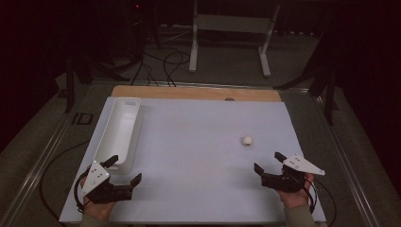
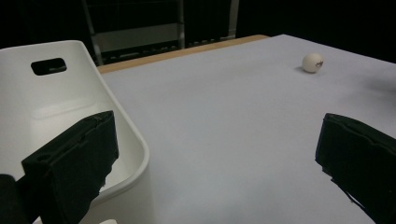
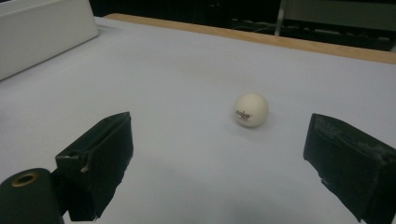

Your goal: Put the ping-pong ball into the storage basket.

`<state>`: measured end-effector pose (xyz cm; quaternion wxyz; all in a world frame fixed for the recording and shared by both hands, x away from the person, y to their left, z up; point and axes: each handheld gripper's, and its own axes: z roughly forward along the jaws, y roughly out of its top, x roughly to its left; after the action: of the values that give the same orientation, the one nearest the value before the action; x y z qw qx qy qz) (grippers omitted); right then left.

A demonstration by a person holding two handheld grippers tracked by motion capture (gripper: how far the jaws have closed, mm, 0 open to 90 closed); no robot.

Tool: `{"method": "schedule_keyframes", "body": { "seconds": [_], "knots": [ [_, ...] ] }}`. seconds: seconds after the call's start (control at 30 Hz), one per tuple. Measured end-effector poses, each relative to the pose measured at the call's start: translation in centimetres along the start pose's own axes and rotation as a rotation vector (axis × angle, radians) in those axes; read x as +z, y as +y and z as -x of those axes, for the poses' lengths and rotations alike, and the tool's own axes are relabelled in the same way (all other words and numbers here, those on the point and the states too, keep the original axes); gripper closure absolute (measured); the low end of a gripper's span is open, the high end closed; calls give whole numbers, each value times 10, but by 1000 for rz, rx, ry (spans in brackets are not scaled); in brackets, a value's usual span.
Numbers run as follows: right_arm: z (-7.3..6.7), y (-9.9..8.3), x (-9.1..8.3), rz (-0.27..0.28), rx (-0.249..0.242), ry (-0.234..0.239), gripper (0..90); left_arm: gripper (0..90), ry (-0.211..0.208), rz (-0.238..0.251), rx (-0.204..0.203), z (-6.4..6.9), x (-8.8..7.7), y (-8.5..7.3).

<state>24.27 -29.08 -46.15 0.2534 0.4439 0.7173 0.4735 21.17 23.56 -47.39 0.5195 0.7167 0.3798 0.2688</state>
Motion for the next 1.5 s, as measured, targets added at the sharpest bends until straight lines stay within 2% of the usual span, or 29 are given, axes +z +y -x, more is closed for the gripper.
{"method": "schedule_keyframes", "body": {
  "seconds": [0.2, 0.53, 0.93, 1.17, 1.5],
  "knots": [
    [0, 11, 5, -20, -13, -2, 79, 0, 1, -6, 8, 0, 1, 0],
    [7, 25, 7, -12, -5, -16, 79, 0, 15, -7, 11, 0, 1, -2],
    [11, 31, 20, -27, -6, -18, 79, 0, 24, -11, -4, -7, 6, -6],
    [14, 33, 28, -46, -3, -14, 79, 0, 26, -30, -7, -10, 11, -10],
    [17, 37, 36, -66, -9, -18, 79, 0, 22, -11, -15, -11, 12, -12]
  ]
}}
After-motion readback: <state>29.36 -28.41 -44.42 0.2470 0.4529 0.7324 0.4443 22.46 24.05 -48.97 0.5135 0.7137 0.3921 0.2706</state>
